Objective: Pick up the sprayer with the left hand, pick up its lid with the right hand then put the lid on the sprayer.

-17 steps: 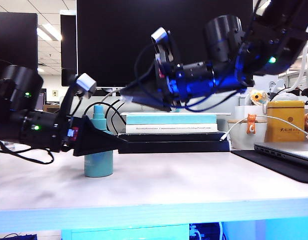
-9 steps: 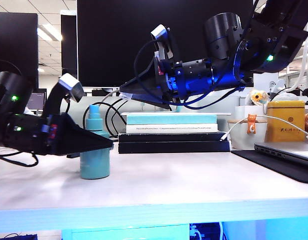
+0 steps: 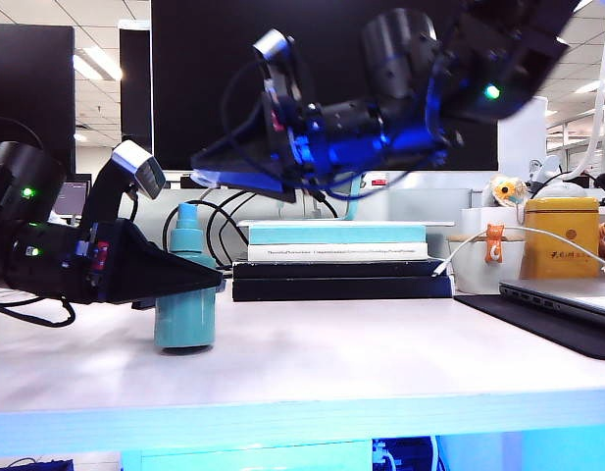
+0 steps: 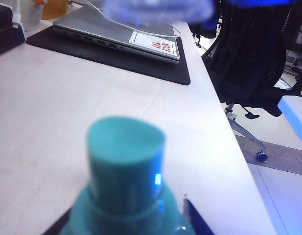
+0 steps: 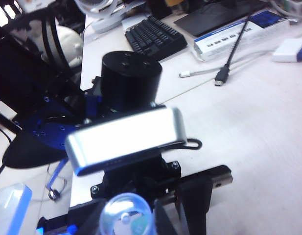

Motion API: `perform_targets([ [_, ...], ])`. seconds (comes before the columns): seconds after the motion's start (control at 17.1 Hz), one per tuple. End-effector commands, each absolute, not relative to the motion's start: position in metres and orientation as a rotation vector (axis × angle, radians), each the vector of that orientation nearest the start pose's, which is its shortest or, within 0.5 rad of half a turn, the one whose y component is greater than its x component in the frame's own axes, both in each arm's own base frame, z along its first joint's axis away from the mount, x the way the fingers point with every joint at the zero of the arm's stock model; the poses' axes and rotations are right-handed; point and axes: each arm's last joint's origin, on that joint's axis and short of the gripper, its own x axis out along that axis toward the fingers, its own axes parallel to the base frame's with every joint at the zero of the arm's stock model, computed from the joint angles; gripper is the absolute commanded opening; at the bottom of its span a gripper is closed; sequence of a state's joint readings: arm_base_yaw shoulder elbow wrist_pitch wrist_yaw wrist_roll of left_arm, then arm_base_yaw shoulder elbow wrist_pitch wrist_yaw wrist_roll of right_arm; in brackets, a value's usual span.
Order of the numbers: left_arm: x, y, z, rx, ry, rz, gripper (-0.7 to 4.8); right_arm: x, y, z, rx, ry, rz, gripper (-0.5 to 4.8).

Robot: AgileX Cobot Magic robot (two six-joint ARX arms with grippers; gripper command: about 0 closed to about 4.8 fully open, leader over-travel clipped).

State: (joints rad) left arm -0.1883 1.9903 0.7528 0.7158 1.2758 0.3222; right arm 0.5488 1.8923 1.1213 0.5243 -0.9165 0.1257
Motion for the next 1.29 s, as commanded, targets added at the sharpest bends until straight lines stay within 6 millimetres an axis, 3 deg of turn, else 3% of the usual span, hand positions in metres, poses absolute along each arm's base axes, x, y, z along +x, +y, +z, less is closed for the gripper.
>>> perform_targets([
  [0.06, 0.319, -0.089, 0.095, -0.037, 0.254, -1.484, 2.36, 0.336, 0.232, 0.210, 0.098, 0.370, 1.431, 1.08],
  [1.29, 0.318, -0.095, 0.094, -0.029, 0.264, -1.483, 2.36, 0.329, 0.245, 0.199, 0.006, 0.393, 1.405, 1.07],
])
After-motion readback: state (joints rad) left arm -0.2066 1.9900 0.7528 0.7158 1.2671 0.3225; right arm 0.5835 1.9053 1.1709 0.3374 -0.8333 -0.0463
